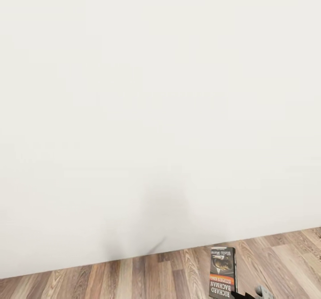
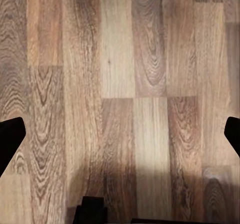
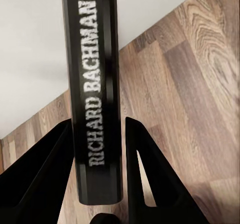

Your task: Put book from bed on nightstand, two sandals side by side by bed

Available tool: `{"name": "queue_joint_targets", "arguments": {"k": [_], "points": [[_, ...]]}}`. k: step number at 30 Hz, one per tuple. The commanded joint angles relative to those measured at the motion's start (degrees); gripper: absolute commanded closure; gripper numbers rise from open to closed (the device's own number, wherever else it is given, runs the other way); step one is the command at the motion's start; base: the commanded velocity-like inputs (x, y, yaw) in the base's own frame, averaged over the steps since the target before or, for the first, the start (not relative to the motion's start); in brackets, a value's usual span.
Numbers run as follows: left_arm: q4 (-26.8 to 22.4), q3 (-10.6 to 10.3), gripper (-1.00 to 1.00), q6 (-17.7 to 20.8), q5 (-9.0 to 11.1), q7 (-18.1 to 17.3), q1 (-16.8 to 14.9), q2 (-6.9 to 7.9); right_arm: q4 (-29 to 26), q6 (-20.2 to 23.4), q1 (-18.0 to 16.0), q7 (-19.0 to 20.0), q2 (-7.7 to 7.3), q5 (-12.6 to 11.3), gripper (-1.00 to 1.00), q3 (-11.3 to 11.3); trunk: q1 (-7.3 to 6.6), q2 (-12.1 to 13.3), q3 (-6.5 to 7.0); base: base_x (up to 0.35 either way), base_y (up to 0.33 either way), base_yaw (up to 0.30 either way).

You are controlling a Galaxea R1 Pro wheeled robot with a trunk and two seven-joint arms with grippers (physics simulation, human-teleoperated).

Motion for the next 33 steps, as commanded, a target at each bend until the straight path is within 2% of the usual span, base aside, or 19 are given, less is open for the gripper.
{"name": "queue_joint_targets", "arguments": {"k": [1,9,27,33], "points": [[0.1,-0.4,-1.0,-0.2,0.6,-0.3,0.0,0.02,0.0,0.6,0.0,0.2,0.0,-0.3,1.0,-0.2,0.0,0.0,-0.06,0.0,0.0,-0.234],[0.1,-0.4,-1.0,-0.2,0.6,-0.3,0.0,0.02,0.0,0.6,0.0,0.2,0.0,-0.3,1.0,-0.3,0.0,0.0,-0.06,0.061,0.0,-0.133],[0.1,-0.4,-1.0,-0.2,0.6,-0.3,0.0,0.02,0.0,0.6,0.0,0.2,0.0,-0.3,1.0,-0.3,0.0,0.0,-0.06,0.313,0.0,-0.003],[0.1,-0.4,-1.0,-0.2,0.6,-0.3,0.0,0.02,0.0,0.6,0.0,0.2,0.0,-0.3,1.0,-0.3,0.0,0.0,-0.06,0.327,0.0,-0.116]]}}
